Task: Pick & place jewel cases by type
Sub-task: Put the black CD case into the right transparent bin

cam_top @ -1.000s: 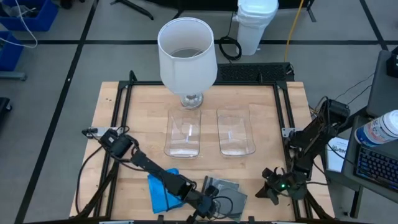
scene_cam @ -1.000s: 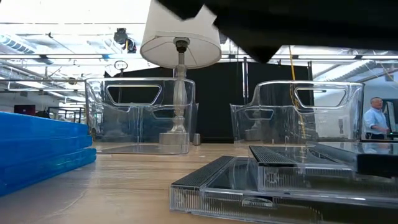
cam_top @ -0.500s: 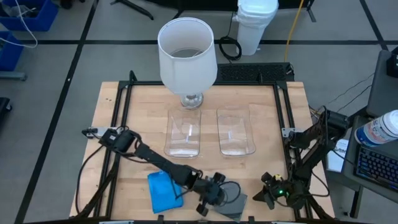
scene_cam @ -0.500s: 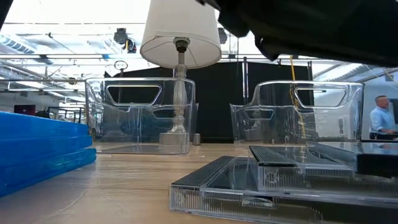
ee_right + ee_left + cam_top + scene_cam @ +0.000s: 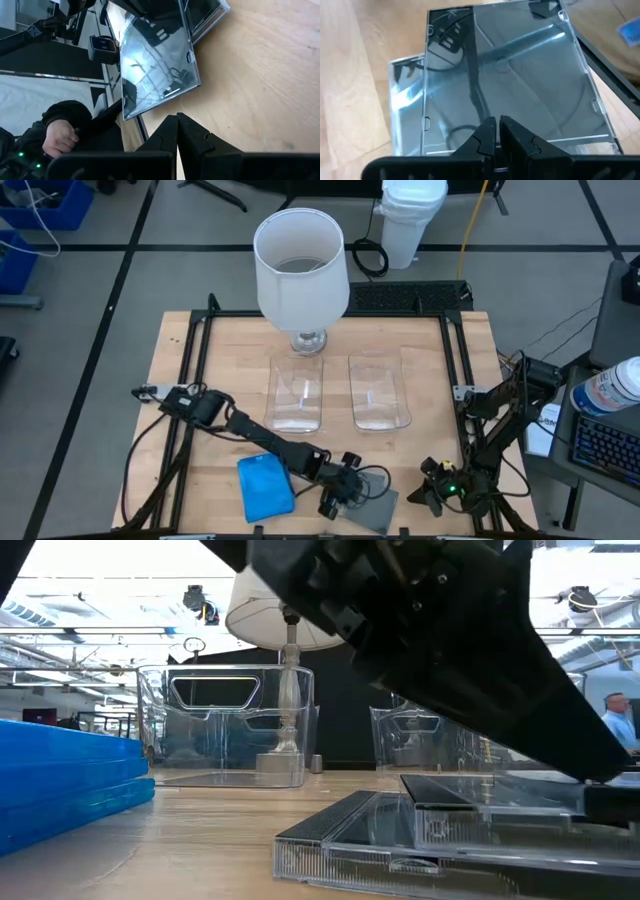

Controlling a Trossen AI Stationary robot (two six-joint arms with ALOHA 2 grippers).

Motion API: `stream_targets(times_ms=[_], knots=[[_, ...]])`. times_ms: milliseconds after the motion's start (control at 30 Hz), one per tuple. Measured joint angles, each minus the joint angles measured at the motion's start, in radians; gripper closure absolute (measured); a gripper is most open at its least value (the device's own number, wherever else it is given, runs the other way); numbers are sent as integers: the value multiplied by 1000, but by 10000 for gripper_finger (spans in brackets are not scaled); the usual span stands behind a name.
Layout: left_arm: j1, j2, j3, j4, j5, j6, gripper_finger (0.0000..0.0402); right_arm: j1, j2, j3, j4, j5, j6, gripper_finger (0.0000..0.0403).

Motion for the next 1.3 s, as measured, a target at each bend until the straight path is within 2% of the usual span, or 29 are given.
stream_targets(times_ms=[167, 267, 400, 600, 733, 833, 1100, 1167, 1300], knots=[[0, 0, 0, -5, -4, -3, 366, 0, 0, 0, 3, 0, -8, 402], [0, 0, 0, -7, -4, -4, 366, -1, 0, 0, 2, 0, -26, 388], [0, 0, 0, -8, -4, -4, 366, -18, 13, -2, 1, -5, 13, 345], [0, 1, 0, -8, -5, 0, 366, -80, 37, -19, 13, -91, 109, 267], [0, 1, 0, -7, -5, 0, 366, -122, 38, -23, 8, -169, 108, 234], [0, 2, 0, -5, -5, 4, 366, -145, 38, -24, 4, -210, 110, 228], [0, 2, -1, -3, -6, 16, 366, -173, 47, -25, 3, -197, 102, 247], [0, 2, -1, 1, -6, 16, 366, -171, 68, -25, 5, -159, 112, 253], [0, 3, -2, 4, -5, 24, 366, -158, 143, -25, 59, -152, 158, 260]])
